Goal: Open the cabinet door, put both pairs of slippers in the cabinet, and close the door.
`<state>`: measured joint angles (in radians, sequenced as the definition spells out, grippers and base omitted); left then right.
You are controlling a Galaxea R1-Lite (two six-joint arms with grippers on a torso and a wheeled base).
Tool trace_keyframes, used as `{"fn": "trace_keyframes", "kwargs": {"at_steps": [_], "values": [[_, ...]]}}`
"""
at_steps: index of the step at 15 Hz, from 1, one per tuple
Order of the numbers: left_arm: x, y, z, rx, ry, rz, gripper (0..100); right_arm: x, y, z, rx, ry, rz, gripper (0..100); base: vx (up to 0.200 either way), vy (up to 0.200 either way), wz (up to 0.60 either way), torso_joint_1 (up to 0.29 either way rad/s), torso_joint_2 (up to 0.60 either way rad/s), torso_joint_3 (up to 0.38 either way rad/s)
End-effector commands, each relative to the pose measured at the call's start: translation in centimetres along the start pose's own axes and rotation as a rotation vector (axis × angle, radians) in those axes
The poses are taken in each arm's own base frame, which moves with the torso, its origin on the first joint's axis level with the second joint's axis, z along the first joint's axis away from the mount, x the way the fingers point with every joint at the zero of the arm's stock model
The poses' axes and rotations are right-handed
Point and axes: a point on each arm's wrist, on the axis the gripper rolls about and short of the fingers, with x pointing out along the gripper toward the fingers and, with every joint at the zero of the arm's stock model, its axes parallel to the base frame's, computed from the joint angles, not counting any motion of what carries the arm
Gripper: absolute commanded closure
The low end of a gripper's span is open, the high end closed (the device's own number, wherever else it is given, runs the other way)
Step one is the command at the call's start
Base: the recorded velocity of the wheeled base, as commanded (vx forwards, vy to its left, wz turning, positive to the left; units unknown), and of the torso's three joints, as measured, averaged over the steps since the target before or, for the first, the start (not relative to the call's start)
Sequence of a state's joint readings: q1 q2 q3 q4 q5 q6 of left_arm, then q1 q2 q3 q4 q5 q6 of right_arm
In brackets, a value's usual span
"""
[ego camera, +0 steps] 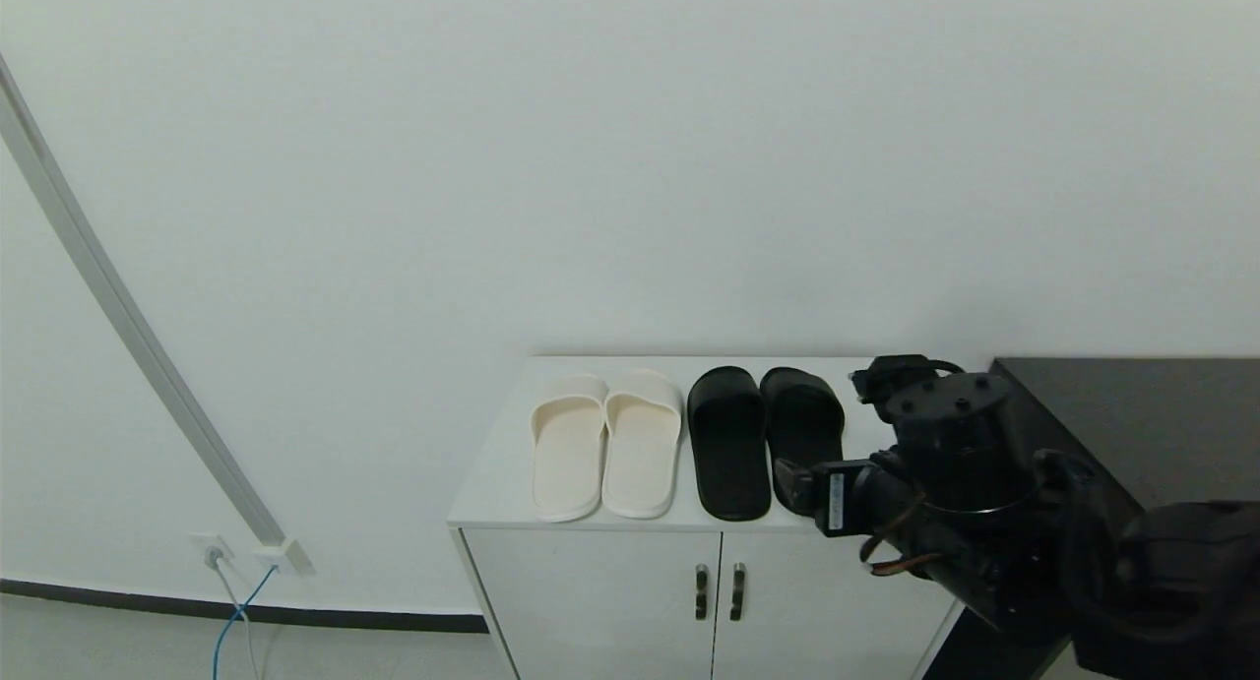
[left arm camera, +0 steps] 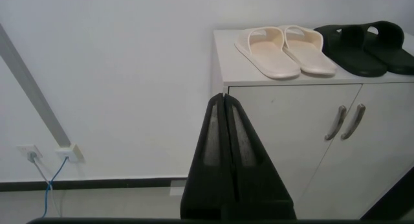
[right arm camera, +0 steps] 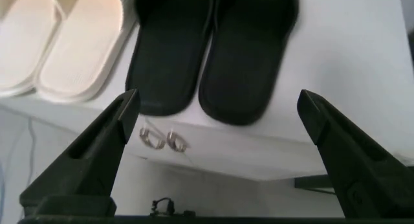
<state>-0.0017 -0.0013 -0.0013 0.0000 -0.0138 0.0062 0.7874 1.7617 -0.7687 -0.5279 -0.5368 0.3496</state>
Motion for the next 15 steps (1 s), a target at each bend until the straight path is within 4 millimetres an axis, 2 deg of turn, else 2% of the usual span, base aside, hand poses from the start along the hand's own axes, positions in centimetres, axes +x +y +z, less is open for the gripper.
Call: {"fn": "trace_keyframes", "kwargs": {"at_steps": [1,4,5,10,13,15], "values": [[0.0,0.0,0.0,-0.002,0.001,0.0,100,3.7,1.7,-1.5,-0.024,0.029,-0.059,0,0.0,0.0,0.0,0.0,0.0,0.0],[0.0,0.0,0.0,-0.002,0.001,0.0,100,6.8,2.9,-2.2,-0.01,-0.009,-0.111,0,0.0,0.0,0.0,0.0,0.0,0.0],[0.0,0.0,0.0,-0.002,0.001,-0.001,100,9.3,3.2,-2.7,-0.002,-0.03,-0.157,0,0.0,0.0,0.0,0.0,0.0,0.0],[0.0,0.0,0.0,-0.002,0.001,0.0,100,15.5,3.0,-2.4,0.017,-0.071,-0.223,0,0.0,0.0,0.0,0.0,0.0,0.0],[0.0,0.0,0.0,-0.002,0.001,0.0,100,18.1,3.0,-2.2,0.028,-0.101,-0.245,0,0.0,0.0,0.0,0.0,0.0,0.0],[0.0,0.0,0.0,-0.002,0.001,0.0,100,19.0,2.7,-1.8,0.024,-0.116,-0.256,0,0.0,0.0,0.0,0.0,0.0,0.0]]}}
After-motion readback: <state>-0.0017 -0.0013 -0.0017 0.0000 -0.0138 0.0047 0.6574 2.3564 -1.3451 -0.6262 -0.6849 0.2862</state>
